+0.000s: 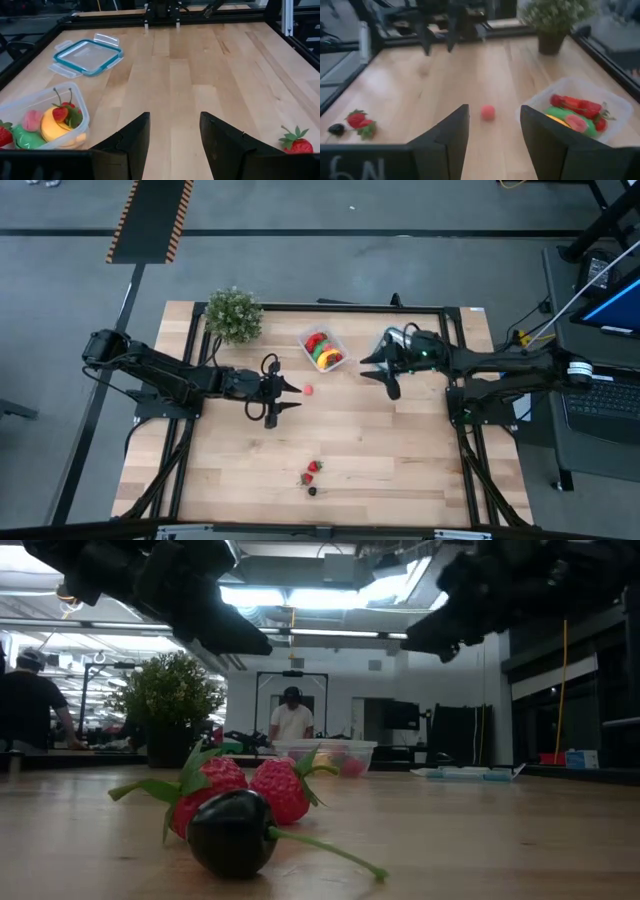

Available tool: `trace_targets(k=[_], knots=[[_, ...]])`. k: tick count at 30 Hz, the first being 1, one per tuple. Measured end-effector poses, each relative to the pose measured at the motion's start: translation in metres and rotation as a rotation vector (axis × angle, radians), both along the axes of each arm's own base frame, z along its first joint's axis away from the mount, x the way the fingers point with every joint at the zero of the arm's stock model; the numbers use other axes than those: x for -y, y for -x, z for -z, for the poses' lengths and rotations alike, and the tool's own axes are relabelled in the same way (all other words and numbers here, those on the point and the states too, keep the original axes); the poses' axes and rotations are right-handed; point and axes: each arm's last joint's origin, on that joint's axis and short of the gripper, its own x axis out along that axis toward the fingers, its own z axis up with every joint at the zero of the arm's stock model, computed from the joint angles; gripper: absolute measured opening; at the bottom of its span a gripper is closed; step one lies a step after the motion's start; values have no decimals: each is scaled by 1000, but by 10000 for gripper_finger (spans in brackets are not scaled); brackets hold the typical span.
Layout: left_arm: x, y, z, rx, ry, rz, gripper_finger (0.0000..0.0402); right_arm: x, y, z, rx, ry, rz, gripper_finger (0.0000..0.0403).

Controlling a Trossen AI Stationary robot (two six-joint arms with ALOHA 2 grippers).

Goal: Pick and placing Produce into tupperware
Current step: Put the top red strawberry into the transparent container

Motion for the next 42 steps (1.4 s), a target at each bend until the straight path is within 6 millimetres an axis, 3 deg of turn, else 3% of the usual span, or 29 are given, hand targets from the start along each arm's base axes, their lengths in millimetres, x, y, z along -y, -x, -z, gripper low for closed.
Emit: trace_targets(k=[6, 13, 25, 34, 42], knots=[[6, 1, 0, 3, 3, 23, 165, -9, 17, 26, 103, -3, -14, 178], [7, 1, 0, 1, 5, 26, 165, -14, 30, 52, 38, -130, 12, 178], [7, 1, 0, -3, 19, 19, 165, -15, 26, 42, 115, -147, 2, 178], [7, 2, 3, -36, 18, 17, 165, -58, 0, 26, -49, -65, -91, 178], [6, 5, 9, -106, 9, 16, 165, -110, -33, 12, -105, -15, -166, 178]])
